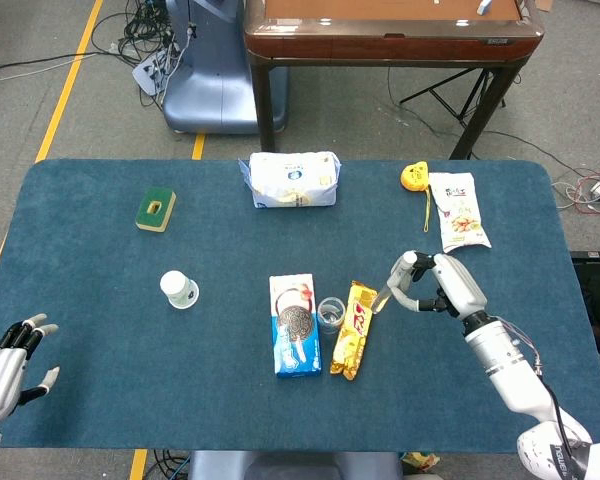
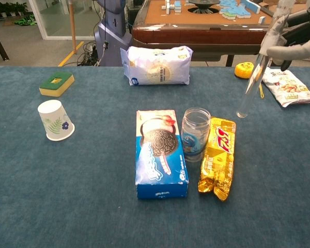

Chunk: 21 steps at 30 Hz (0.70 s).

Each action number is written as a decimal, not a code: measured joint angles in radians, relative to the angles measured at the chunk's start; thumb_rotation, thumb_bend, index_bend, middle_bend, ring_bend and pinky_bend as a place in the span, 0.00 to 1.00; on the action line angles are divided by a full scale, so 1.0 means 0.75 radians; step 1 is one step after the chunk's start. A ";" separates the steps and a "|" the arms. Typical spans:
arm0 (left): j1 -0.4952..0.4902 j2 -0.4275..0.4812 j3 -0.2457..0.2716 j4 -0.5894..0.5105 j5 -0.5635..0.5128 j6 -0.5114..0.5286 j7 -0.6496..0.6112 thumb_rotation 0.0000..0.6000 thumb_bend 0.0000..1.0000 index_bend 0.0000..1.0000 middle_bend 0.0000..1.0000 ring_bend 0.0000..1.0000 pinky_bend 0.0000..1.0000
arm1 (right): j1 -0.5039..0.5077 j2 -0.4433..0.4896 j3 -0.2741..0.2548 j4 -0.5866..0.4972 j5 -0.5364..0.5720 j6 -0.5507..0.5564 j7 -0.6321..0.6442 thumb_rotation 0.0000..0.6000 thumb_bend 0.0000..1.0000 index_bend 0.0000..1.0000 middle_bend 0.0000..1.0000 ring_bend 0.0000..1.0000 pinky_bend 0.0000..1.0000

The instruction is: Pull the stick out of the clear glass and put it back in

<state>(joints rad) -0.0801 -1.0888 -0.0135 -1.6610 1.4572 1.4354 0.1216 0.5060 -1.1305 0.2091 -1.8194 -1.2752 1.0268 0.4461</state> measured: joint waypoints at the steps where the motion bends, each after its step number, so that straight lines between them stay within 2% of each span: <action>1: 0.000 0.000 0.000 0.000 0.001 0.001 0.000 1.00 0.33 0.25 0.16 0.15 0.36 | 0.001 0.004 -0.002 0.001 -0.003 -0.003 0.047 1.00 0.52 0.84 0.64 0.46 0.45; 4: 0.001 0.000 0.001 -0.001 0.003 0.002 0.001 1.00 0.33 0.25 0.16 0.15 0.36 | 0.005 0.017 -0.010 -0.001 -0.001 -0.011 0.115 1.00 0.53 0.84 0.64 0.46 0.45; 7: 0.001 0.000 0.001 -0.001 0.001 0.001 0.002 1.00 0.33 0.25 0.16 0.15 0.36 | 0.009 0.026 -0.016 -0.013 0.015 -0.010 0.050 1.00 0.53 0.84 0.64 0.46 0.45; 15: 0.001 0.002 0.000 0.000 -0.001 0.000 -0.004 1.00 0.33 0.25 0.16 0.15 0.36 | 0.005 0.021 -0.007 -0.038 0.038 0.004 -0.561 1.00 0.53 0.84 0.64 0.46 0.45; 18: 0.000 0.001 0.000 0.000 -0.003 -0.003 0.000 1.00 0.33 0.25 0.16 0.15 0.36 | -0.002 0.014 0.002 -0.034 0.025 0.010 -0.671 1.00 0.53 0.84 0.64 0.46 0.45; 21: -0.001 0.000 0.000 0.000 -0.003 -0.003 0.002 1.00 0.33 0.25 0.16 0.15 0.36 | -0.010 0.006 0.010 -0.025 0.001 0.023 -0.647 1.00 0.53 0.84 0.64 0.46 0.45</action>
<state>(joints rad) -0.0806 -1.0887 -0.0137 -1.6607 1.4552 1.4332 0.1234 0.4982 -1.1262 0.2169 -1.8379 -1.2745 1.0437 -0.0392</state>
